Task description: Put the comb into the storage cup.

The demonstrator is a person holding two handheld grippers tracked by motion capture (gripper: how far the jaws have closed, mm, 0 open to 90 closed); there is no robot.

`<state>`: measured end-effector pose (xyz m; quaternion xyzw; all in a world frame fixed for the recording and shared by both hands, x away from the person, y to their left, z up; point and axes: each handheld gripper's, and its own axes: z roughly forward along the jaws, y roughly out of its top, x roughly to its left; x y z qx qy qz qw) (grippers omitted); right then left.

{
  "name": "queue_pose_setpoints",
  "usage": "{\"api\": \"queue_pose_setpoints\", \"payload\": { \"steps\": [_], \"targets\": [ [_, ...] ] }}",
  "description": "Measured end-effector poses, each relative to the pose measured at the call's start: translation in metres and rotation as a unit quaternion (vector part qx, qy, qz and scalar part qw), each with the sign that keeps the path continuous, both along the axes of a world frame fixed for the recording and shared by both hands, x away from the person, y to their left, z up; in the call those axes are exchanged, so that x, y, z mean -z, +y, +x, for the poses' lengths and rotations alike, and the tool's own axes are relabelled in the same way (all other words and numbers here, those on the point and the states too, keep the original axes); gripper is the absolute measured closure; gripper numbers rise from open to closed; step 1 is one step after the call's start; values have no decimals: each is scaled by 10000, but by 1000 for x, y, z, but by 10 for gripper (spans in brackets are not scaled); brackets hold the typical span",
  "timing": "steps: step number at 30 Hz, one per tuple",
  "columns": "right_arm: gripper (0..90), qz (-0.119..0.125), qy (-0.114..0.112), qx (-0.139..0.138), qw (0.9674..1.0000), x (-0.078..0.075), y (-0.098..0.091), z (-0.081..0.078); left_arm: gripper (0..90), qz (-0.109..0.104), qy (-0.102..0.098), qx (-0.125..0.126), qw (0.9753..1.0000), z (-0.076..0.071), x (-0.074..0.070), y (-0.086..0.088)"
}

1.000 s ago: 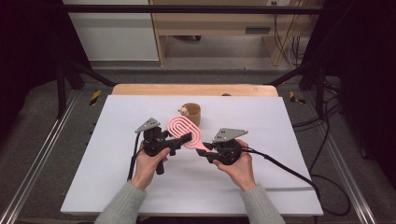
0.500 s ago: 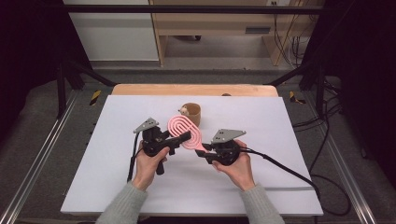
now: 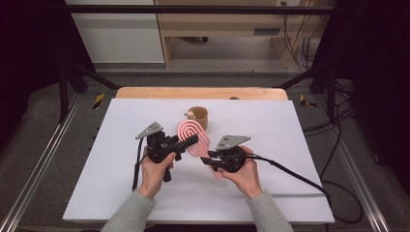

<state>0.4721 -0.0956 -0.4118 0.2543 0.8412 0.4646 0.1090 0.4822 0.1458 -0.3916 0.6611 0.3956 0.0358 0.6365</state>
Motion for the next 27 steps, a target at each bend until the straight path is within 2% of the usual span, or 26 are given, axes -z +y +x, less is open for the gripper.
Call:
{"api": "queue_pose_setpoints", "payload": {
  "steps": [8, 17, 21, 27],
  "targets": [
    [708, 62, -25, -10, 10000, 0, 1, 0, 615, -71, -4, 8, 10000, -4, -3, -2],
    [706, 214, -42, -62, 9997, -1, 1, -1, 624, -73, -209, 31, 9998, -10, -11, -5],
    [706, 269, -17, -88, 9996, -2, 1, -2, 625, -24, -235, 52, 9997, -12, -13, -7],
    [700, 368, 27, -140, 9992, -3, 0, -2, 626, -90, -283, 13, 9996, -12, -16, -7]
  ]
}}
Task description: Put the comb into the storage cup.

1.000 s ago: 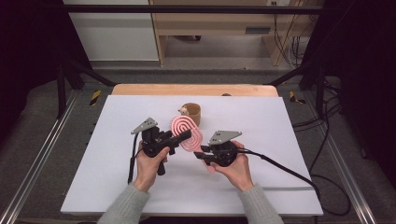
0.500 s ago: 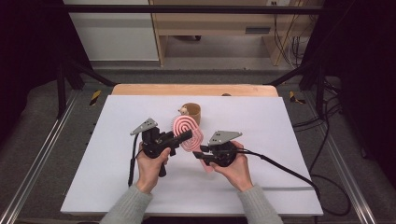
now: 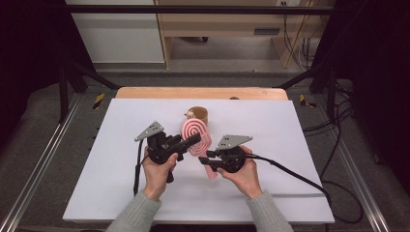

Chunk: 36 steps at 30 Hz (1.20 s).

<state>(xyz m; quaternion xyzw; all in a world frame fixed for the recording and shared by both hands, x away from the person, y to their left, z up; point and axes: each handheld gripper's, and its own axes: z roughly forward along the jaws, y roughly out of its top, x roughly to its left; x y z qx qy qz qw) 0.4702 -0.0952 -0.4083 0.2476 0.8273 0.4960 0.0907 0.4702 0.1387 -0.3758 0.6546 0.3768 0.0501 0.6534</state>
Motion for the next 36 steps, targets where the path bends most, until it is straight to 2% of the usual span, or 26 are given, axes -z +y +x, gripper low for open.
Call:
{"api": "queue_pose_setpoints", "payload": {
  "steps": [7, 10, 17, 21, 22, 24, 27, 28, 29, 33, 36],
  "targets": [
    [681, 110, 44, -38, 9999, -1, 0, 0, 633, -1, -24, -43, 10000, 2, -6, -2],
    [693, 100, -23, -21, 9999, -1, 0, -1, 634, 193, -192, -65, 9996, 0, -10, -5],
    [647, 111, -51, 33, 9999, -2, -1, -1, 634, 260, -237, -138, 9993, 2, -16, -7],
    [587, 124, -99, 107, 9998, -3, -1, -1, 634, 294, -257, -187, 9991, 3, -20, -5],
    [526, 186, -121, 165, 9996, -5, -2, -1, 634, 309, -279, -209, 9989, 4, -21, -5],
    [460, 286, -155, 242, 9992, -7, -3, -1, 634, 460, -370, -268, 9979, 4, -24, -3],
    [349, 455, -170, 311, 9983, -10, -6, -1, 634, 532, -438, -351, 9970, 5, -27, -2],
    [349, 455, -170, 311, 9983, -10, -6, -1, 635, 532, -438, -351, 9970, 5, -27, -2],
    [280, 504, -153, 356, 9980, -13, -8, -1, 634, 533, -434, -363, 9970, 6, -28, -1],
    [226, 516, -211, 421, 9976, -14, -12, 0, 634, 584, -462, -443, 9962, 8, -33, 3],
    [186, 473, -165, 460, 9977, -14, -19, 1, 634, 647, -493, -515, 9954, 10, -35, 6]
  ]
}}
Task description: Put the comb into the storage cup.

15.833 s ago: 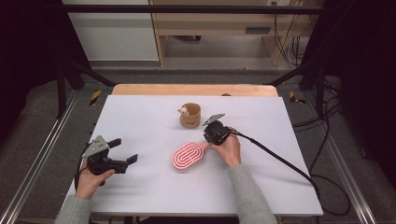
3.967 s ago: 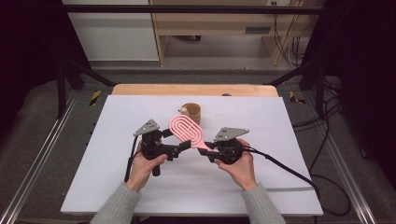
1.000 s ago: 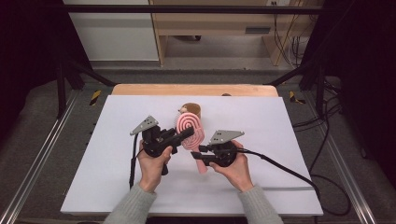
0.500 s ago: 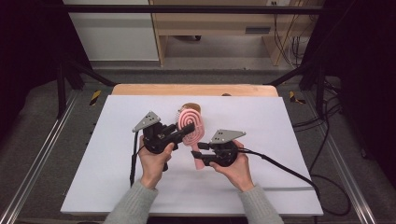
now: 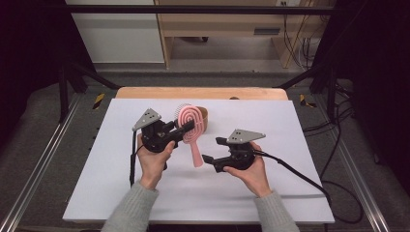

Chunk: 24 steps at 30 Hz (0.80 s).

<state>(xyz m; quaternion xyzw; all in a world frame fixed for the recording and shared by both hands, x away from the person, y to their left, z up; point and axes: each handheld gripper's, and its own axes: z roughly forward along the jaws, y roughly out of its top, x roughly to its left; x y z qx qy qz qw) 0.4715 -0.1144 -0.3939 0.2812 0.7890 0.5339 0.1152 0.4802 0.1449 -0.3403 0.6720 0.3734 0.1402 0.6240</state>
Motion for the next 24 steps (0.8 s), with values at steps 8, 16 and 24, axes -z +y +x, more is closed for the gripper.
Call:
{"api": "queue_pose_setpoints", "payload": {
  "steps": [8, 16, 24],
  "targets": [
    [96, -55, 44, 134, 9999, 5, -14, 3, 634, 72, -90, -126, 9999, 3, -9, 9],
    [71, -150, 122, 183, 9996, 13, -29, 6, 634, 118, -169, -178, 9996, 5, -20, 17],
    [52, -121, 234, 237, 9994, 22, -52, 9, 634, 135, -262, -244, 9993, 5, -30, 25]
  ]
}}
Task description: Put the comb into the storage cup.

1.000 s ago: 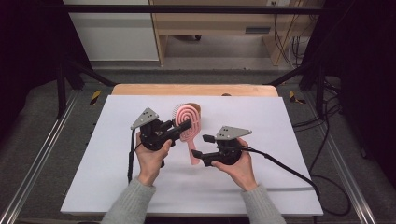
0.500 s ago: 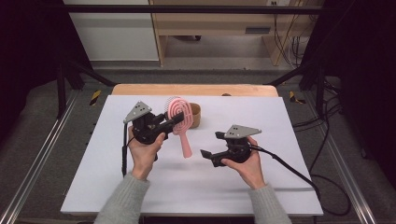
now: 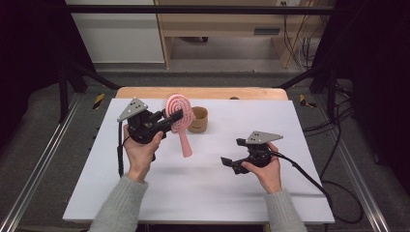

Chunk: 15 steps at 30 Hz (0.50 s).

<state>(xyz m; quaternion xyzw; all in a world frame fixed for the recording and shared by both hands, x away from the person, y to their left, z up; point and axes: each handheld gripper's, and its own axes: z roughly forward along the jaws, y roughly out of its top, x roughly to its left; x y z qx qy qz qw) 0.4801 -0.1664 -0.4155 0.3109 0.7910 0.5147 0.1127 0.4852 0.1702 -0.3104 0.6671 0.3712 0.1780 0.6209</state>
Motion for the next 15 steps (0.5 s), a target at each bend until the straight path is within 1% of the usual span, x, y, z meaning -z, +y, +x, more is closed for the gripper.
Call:
{"api": "queue_pose_setpoints", "payload": {
  "steps": [2, 4, 5, 8, 10, 11, 12, 15],
  "targets": [
    [48, 11, -40, 51, 10000, 3, -6, 0, 634, 30, 0, -12, 10000, 1, -1, 2],
    [47, -20, -22, 113, 9999, 6, -12, 0, 634, 37, 8, -34, 10000, 1, -2, 3],
    [47, -34, -4, 126, 9999, 7, -15, 0, 634, 41, 13, -42, 10000, 2, -2, 3],
    [47, -71, -42, 145, 9999, 10, -24, -1, 634, 41, 25, -63, 10000, 4, -2, 5],
    [47, -53, -50, 207, 9998, 12, -31, -2, 634, 26, 36, -75, 10000, 5, -2, 6],
    [47, -11, -74, 296, 9995, 14, -38, -3, 634, 22, 41, -77, 10000, 6, -2, 7],
    [47, -11, -74, 296, 9995, 14, -38, -3, 634, 25, 37, -85, 10000, 6, -2, 7],
    [48, 13, -58, 400, 9992, 17, -49, -6, 634, 29, 37, -93, 9999, 7, -3, 7]
  ]
}}
